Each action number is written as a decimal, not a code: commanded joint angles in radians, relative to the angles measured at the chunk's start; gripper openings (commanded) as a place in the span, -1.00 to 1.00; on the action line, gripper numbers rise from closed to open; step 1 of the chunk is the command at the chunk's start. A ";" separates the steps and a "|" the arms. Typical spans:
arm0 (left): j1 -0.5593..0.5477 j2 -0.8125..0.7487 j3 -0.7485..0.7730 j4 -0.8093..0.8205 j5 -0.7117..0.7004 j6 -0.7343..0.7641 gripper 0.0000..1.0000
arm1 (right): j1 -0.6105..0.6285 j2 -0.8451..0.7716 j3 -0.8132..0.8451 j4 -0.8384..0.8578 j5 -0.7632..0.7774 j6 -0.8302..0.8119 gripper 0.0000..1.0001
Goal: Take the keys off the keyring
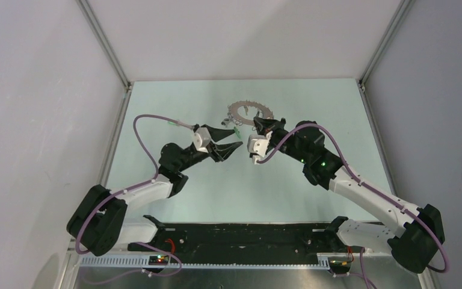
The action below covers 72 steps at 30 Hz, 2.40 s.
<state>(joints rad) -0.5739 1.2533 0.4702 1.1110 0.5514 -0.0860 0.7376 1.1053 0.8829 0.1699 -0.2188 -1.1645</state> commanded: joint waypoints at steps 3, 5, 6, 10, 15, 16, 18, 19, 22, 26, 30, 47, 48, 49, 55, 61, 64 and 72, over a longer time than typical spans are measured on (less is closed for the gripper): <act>-0.009 0.017 0.055 0.022 0.024 0.054 0.07 | 0.010 -0.017 0.064 0.064 -0.023 -0.034 -1.00; -0.008 0.020 0.068 0.013 0.024 0.053 0.06 | 0.012 -0.020 0.065 0.057 -0.025 -0.037 -1.00; -0.009 0.024 0.077 0.006 0.027 0.053 0.06 | 0.012 -0.019 0.064 0.053 -0.026 -0.038 -1.00; -0.007 0.027 0.096 -0.029 0.017 0.041 0.10 | 0.014 -0.021 0.064 0.045 -0.028 -0.040 -1.00; -0.006 0.030 0.099 -0.052 0.020 0.047 -0.25 | 0.013 -0.016 0.064 0.042 -0.022 -0.043 -1.00; -0.006 0.033 0.102 -0.055 0.026 0.046 -0.32 | 0.013 -0.016 0.064 0.042 -0.022 -0.043 -1.00; -0.005 0.036 0.101 -0.061 0.024 0.052 -0.20 | 0.013 -0.014 0.065 0.043 -0.023 -0.043 -1.00; -0.006 0.035 0.099 -0.062 0.020 0.057 -0.12 | 0.012 -0.015 0.065 0.043 -0.027 -0.042 -1.00; -0.005 0.030 0.086 -0.079 0.010 0.078 -0.10 | 0.010 -0.015 0.064 0.043 -0.023 -0.046 -1.00; -0.004 0.037 0.095 -0.104 0.019 0.081 -0.52 | 0.008 -0.015 0.065 0.044 -0.030 -0.042 -1.00; -0.003 0.040 0.104 -0.120 0.015 0.078 -0.73 | 0.005 -0.016 0.065 0.045 -0.031 -0.041 -1.00; -0.005 -0.009 0.145 -0.323 -0.209 0.042 -1.00 | -0.051 0.056 0.064 0.041 0.042 0.407 -1.00; -0.009 -0.012 0.138 -0.340 -0.266 0.034 -1.00 | -0.067 0.062 0.062 0.048 0.039 0.480 -1.00; -0.010 -0.018 0.135 -0.349 -0.294 0.028 -1.00 | -0.082 0.072 0.050 0.054 0.030 0.605 -1.00; -0.045 -0.039 0.249 -0.673 -0.680 -0.244 -1.00 | -0.100 0.079 -0.081 0.211 -0.054 0.915 -1.00; -0.060 -0.113 0.346 -0.982 -0.800 -0.490 -1.00 | -0.122 0.079 -0.143 0.267 -0.100 1.025 -1.00; -0.047 -0.174 0.312 -0.980 -0.767 -0.522 -0.99 | -0.150 0.065 -0.185 0.321 -0.112 1.081 -1.00; -0.032 -0.151 0.415 -1.127 -0.511 -0.350 -1.00 | -0.185 0.051 -0.205 0.348 -0.160 1.145 -1.00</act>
<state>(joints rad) -0.6613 1.1133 0.8070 0.0933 0.0860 -0.5079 0.5957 1.2022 0.6868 0.4465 -0.4107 -0.0780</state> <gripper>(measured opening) 0.016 0.046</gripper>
